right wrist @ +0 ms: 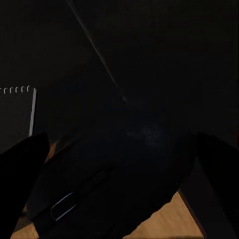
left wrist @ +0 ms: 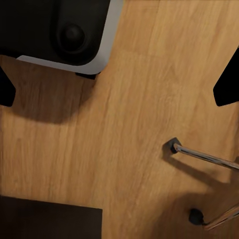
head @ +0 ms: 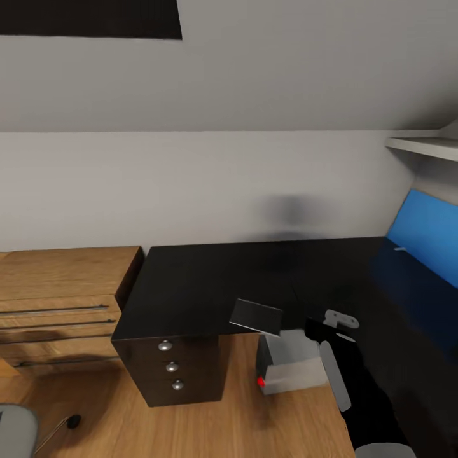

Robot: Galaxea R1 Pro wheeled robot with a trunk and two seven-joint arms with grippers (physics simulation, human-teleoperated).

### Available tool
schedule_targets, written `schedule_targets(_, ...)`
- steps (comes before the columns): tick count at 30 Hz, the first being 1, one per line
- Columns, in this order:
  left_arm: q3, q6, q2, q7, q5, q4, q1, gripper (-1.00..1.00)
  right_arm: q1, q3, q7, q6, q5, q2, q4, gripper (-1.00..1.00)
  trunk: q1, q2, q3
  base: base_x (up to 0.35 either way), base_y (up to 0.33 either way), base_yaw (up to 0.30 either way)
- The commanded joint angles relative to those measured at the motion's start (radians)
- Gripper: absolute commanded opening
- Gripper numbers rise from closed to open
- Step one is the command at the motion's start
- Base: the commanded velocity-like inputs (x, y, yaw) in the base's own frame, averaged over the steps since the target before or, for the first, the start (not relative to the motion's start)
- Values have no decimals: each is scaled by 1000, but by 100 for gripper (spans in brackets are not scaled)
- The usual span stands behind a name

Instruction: In the bedroom, organize the workspace by keeping the computer under the desk, ensuring the monitor is on the desk, placing the keyboard on the desk next to the monitor, placing the mouse on the desk next to the keyboard, moving the folder from the swivel chair onto the desk next to the mouse, stacking the notebook on top of the folder with the pen on top of the notebook, and positioning the swivel chair next to the desk.

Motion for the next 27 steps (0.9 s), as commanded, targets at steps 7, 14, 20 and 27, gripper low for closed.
schedule_targets(7, 7, 0, 0, -11, 3, -5, 1, 100, 2, 1, -2, 48, -14, -54, 9, -100, 0, -1, 2, 0, 0, -268)
schedule_targets(14, 7, 0, -3, -12, 3, -7, 1, 100, 2, 5, 49, 116, -12, -99, 10, -100, 0, -1, 6, 0, 0, -268)
schedule_targets(20, 7, 0, -3, -13, 3, -7, 1, 100, 3, 18, 68, 124, -7, -125, 12, -100, 0, -1, 9, 0, 0, -239)
schedule_targets(27, 7, -1, -3, -16, 3, -7, 1, 100, 3, 57, 73, 124, -6, -133, 13, -100, 0, -1, 10, 0, 0, -51)
